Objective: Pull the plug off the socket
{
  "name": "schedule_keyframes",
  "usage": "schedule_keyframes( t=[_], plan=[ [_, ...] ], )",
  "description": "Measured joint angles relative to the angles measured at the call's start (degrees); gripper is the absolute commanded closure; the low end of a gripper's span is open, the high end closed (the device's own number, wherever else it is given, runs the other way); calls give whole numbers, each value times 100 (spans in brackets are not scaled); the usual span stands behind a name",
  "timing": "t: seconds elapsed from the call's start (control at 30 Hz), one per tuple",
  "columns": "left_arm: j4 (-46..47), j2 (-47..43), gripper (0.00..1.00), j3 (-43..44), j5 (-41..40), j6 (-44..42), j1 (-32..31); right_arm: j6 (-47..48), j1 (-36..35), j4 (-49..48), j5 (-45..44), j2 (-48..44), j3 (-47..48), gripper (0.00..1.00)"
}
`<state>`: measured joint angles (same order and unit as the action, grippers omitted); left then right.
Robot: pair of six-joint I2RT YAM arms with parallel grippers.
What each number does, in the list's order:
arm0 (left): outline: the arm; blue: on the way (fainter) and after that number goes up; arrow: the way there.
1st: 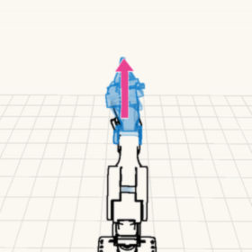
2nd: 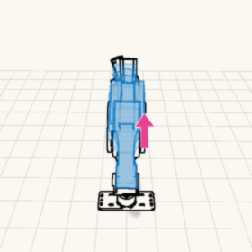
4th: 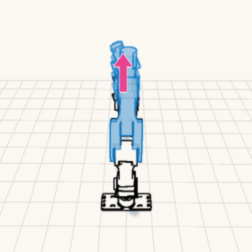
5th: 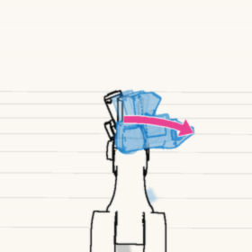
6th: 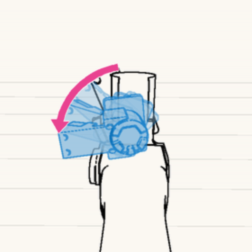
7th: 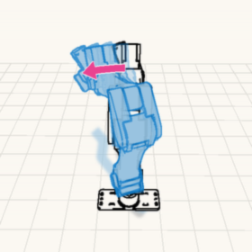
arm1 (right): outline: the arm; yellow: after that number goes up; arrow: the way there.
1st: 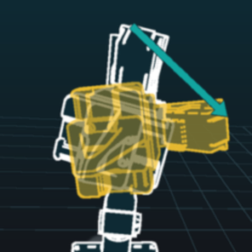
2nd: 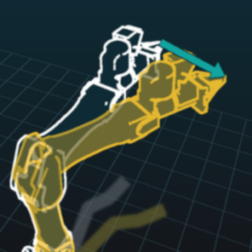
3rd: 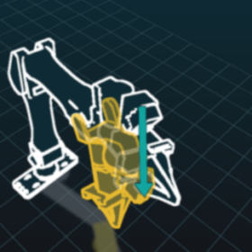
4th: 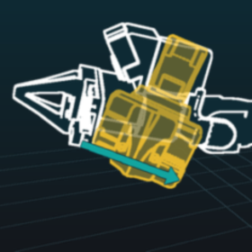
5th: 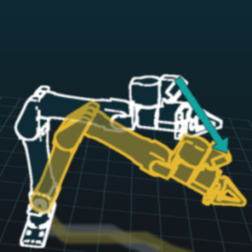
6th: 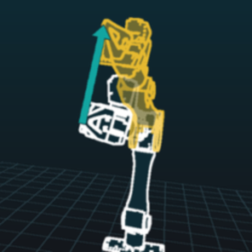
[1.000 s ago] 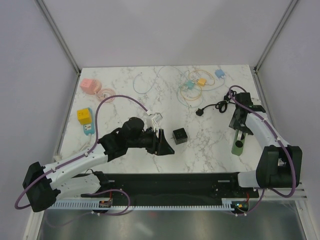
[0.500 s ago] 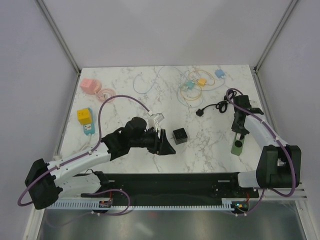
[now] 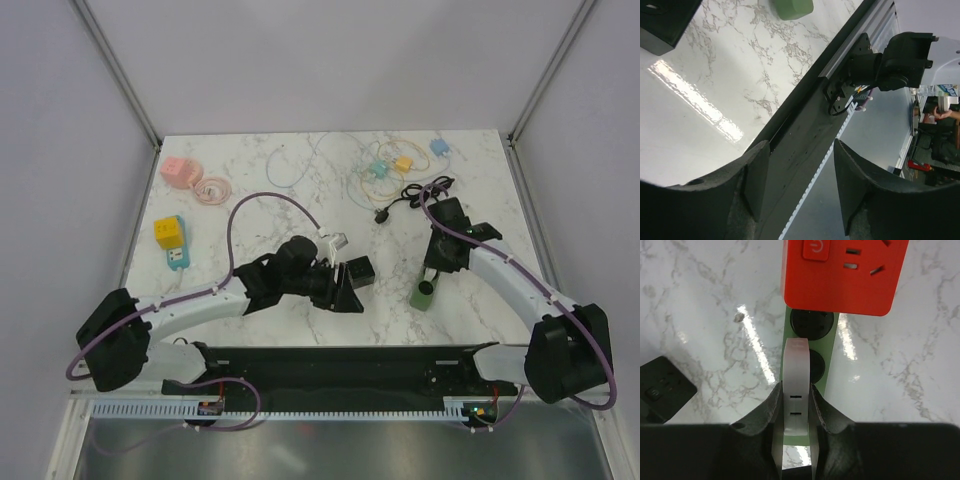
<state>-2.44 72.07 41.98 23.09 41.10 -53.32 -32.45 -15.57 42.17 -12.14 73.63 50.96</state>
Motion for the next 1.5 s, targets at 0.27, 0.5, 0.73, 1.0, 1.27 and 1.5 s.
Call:
schedule_keyframes(
  t=[0.27,0.5,0.73,1.0,1.27,1.5],
  plan=[
    [758,1493,98,723,116,223,-485,-459,-809,-343,90,-205,-411,100],
    [1591,2734,98,1182,-4,568,-699,-577,-1016,-538,-83,-317,-562,100],
    [1963,3508,98,1558,-350,802,-822,-577,-1025,-560,-96,-341,-588,100],
    [2186,4273,98,2229,-549,940,-820,-573,-1051,-588,-96,-396,-627,100],
    [2249,4717,98,2594,-848,1357,-859,-570,-1073,-542,-15,-522,-658,100],
    [2243,5003,98,2826,-857,1834,-925,-505,-1078,-175,-223,-542,-358,100]
  ],
)
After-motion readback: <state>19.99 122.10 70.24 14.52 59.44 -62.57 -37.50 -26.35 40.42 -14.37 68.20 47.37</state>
